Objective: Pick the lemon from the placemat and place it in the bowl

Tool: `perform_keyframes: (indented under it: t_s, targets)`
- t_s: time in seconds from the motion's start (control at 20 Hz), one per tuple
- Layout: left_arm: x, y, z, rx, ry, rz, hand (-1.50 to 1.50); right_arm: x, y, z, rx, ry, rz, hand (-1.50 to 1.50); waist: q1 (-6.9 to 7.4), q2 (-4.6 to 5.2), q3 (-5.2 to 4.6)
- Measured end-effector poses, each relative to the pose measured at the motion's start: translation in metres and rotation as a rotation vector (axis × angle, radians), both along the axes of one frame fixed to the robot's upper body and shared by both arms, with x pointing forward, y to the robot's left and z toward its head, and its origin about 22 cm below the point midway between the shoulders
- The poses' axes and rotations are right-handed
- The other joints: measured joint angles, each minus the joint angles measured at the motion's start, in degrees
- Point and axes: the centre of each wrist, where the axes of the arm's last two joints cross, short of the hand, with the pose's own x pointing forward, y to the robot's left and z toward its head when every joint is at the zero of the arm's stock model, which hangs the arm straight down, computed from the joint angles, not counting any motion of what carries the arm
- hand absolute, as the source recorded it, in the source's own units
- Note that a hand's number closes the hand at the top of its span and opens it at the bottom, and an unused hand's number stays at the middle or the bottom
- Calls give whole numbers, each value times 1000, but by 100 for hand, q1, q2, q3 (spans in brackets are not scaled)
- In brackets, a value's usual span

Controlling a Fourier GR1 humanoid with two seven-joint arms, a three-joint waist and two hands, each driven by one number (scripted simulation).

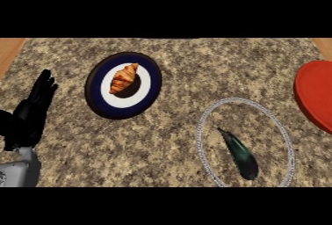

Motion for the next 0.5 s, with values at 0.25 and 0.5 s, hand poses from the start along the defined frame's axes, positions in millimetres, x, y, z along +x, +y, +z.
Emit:
perform_keyframes:
  t_s: [0.25, 0.5]
  targets:
    - [10, -3, 5, 2, -4, -4, 0, -7, -33, -29, 5, 70, -20, 150, 15, 12, -4]
    - [8, -5, 6, 2, -4, -9, 0, -22, -64, -46, 154, 213, -99, -150, 40, 16, 4]
